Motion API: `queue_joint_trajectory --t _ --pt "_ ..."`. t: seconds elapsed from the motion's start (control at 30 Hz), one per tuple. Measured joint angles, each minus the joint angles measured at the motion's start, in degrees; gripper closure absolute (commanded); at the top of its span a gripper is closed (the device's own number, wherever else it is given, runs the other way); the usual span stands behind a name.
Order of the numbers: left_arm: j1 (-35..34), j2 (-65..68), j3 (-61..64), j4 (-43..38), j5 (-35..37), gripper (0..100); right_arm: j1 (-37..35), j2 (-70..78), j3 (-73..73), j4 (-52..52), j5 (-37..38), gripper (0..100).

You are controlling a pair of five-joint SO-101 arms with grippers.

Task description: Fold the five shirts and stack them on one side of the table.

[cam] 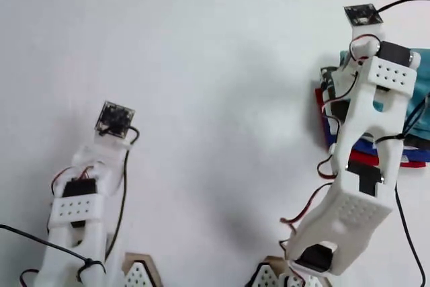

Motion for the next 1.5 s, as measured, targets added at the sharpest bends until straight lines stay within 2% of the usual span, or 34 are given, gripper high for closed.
queue_joint_trajectory --t 0.07,0.1,0.3,0.6,0.83,0.97,1.13,1.27,1.37,1.5 --pt "0.0 0.0 0.0 -0.2 0.0 97 0.9 0.0 0.0 -0.2 0.2 97.4" --pt "-0.1 0.0 0.0 -0.4 0.0 97 1.4 0.0 0.0 -0.4 0.2 98.5" --pt "0.0 0.0 0.0 -0.5 0.0 97 5.5 0.0 -0.1 -0.5 0.3 97.6" --pt "-0.1 0.0 0.0 -0.5 0.0 97 6.5 -5.0 -0.1 3.1 11.3 97.6" --pt "-0.1 0.0 0.0 -0.5 0.0 97 6.6 -5.2 -0.1 7.8 14.8 97.5" --pt "0.0 0.0 0.0 -0.5 0.0 97 6.6 -5.2 -0.1 8.1 14.8 96.8" --pt "0.0 0.0 0.0 -0.5 0.0 97 6.6 -5.2 -0.1 8.5 14.8 84.1" --pt "0.0 0.0 0.1 -1.3 0.0 97 6.3 -7.0 -1.0 10.1 14.7 82.6" --pt "0.0 0.0 0.1 -1.4 0.0 97 6.0 -11.4 -4.3 9.4 11.0 82.6" --pt "0.0 0.0 0.1 -1.5 0.0 97 6.2 -15.5 -6.8 3.3 4.7 82.6"
